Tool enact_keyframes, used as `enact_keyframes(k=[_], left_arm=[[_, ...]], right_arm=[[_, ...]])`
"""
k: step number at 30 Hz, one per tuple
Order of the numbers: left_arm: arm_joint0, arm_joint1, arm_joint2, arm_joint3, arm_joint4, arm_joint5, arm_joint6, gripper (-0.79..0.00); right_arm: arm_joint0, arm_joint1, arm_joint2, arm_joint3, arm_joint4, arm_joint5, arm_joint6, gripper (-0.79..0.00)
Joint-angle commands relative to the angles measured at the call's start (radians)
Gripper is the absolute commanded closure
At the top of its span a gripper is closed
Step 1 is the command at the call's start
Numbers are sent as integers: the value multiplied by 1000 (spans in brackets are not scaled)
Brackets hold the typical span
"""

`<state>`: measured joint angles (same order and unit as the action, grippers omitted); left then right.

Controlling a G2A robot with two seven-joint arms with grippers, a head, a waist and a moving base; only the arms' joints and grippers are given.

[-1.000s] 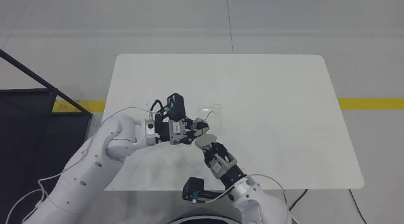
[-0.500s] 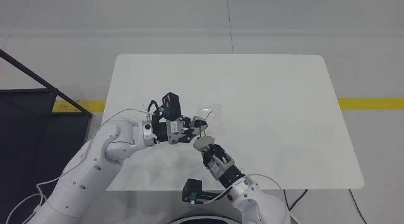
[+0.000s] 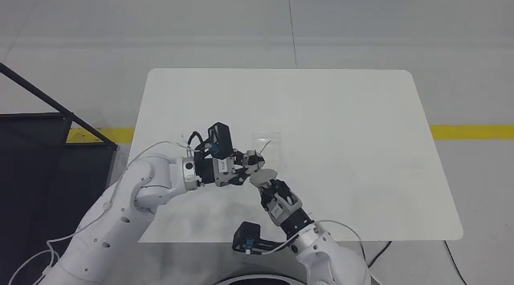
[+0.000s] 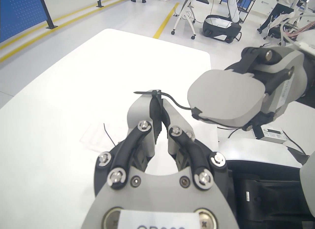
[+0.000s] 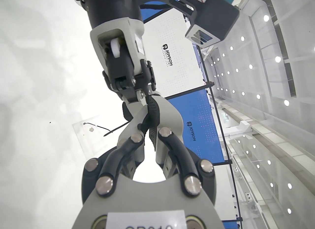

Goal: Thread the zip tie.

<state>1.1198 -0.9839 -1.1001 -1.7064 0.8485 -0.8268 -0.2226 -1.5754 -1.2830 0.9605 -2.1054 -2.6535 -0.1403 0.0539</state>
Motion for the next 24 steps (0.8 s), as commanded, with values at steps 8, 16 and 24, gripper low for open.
enact_keyframes(k=[8, 16, 24], left_arm=[[10, -2, -4, -12, 22, 2, 7, 0], [17, -4, -4, -21, 39, 8, 6, 0], [27, -5, -6, -35, 61, 15, 13, 0]], right_arm=[[4, -3, 0, 0, 20, -2, 22, 0], [8, -5, 0, 2, 31, -2, 28, 0], [11, -6, -1, 2, 39, -1, 34, 0]])
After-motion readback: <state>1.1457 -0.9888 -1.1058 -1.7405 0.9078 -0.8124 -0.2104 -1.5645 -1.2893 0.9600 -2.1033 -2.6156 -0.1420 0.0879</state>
